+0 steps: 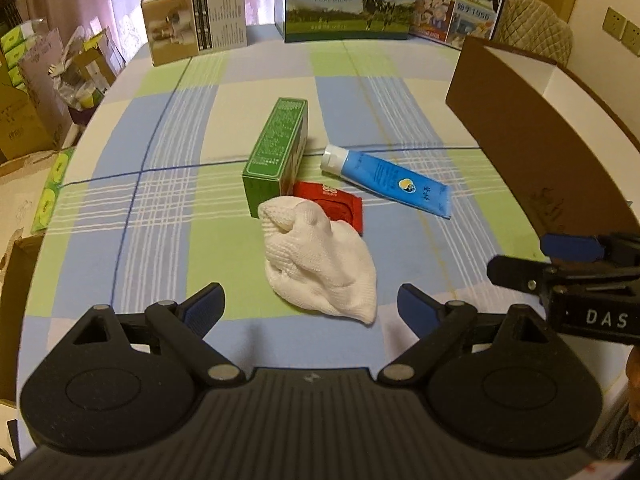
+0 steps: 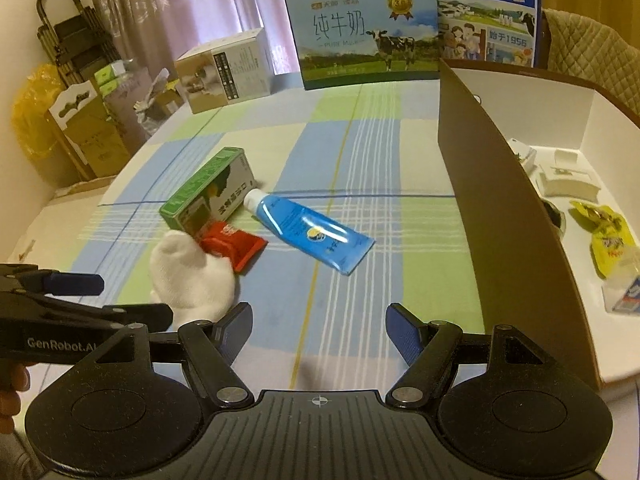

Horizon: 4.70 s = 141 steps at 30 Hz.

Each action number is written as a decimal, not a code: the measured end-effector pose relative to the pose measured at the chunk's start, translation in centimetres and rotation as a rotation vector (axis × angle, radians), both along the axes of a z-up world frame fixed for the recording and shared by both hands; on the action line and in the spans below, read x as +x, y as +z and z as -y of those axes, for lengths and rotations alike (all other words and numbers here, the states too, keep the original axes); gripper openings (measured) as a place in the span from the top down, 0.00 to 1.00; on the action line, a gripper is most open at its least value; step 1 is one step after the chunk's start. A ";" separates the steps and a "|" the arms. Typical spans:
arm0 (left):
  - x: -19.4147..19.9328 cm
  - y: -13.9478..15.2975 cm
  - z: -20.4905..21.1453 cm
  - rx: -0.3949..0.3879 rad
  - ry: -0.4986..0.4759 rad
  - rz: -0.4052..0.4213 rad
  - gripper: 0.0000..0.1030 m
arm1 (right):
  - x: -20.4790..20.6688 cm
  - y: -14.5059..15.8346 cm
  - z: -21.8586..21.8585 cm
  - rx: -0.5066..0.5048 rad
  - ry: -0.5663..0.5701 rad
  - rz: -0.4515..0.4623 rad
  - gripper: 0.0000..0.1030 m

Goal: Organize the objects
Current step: 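Lower the left tool onto the white knit towel and close it, then lift the towel with the left tool while the right tool closes on the blue tube, then lift the blue tube with the right tool while the left tool holds the towel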

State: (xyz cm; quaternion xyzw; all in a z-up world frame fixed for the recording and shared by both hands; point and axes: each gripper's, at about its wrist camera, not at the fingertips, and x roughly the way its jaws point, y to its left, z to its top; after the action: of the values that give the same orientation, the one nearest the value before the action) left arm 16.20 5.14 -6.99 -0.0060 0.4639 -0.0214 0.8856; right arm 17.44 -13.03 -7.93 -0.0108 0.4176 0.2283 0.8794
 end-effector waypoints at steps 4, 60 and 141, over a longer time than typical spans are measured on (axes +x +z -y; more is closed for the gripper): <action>1.3 -0.8 0.2 -0.002 0.005 -0.010 0.13 | 0.5 -0.9 0.2 0.029 -0.018 -0.016 0.31; 1.5 -1.8 -4.4 0.097 0.193 -0.016 0.68 | 1.9 -2.5 -1.4 -0.002 0.040 0.034 0.31; -0.2 -3.1 1.6 -0.029 -0.045 -0.026 0.67 | -2.9 -4.6 -0.8 -0.166 0.158 -0.005 0.67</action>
State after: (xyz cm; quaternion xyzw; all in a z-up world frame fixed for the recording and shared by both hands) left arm 16.03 3.52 -10.11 -0.0085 0.4752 -0.0479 0.8785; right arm 14.52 -12.18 -12.52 -0.1159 0.4353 0.2615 0.8537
